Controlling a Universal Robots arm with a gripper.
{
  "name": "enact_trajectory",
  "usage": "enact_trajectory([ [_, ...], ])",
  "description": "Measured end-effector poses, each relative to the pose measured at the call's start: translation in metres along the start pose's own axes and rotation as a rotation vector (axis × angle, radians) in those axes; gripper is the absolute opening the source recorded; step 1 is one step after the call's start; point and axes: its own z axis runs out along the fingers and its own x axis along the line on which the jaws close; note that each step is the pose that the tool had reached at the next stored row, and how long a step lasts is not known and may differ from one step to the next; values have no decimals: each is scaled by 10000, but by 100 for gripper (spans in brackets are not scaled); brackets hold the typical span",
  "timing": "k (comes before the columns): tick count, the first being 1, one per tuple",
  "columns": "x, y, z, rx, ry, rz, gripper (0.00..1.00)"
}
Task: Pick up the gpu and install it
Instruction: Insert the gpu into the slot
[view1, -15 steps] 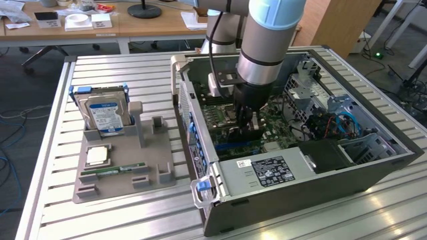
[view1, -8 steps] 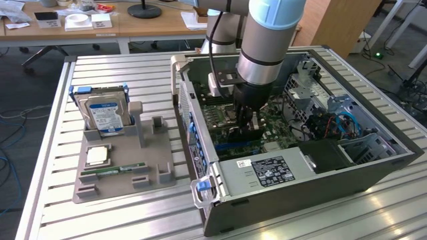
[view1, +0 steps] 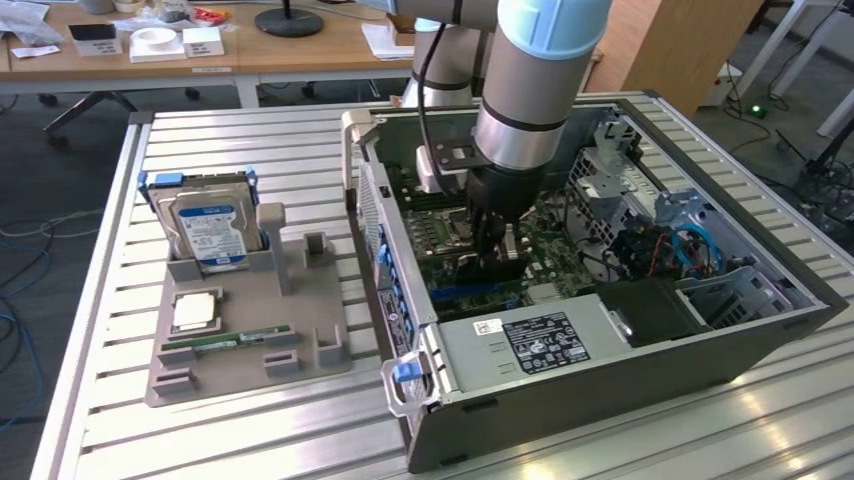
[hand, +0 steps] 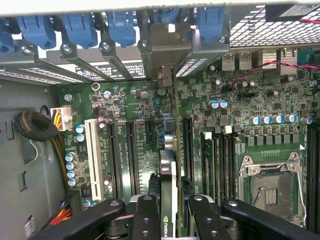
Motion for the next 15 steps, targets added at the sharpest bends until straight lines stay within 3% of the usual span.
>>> enact_trajectory([
  [15, -7, 36, 26, 2, -2, 14, 27],
])
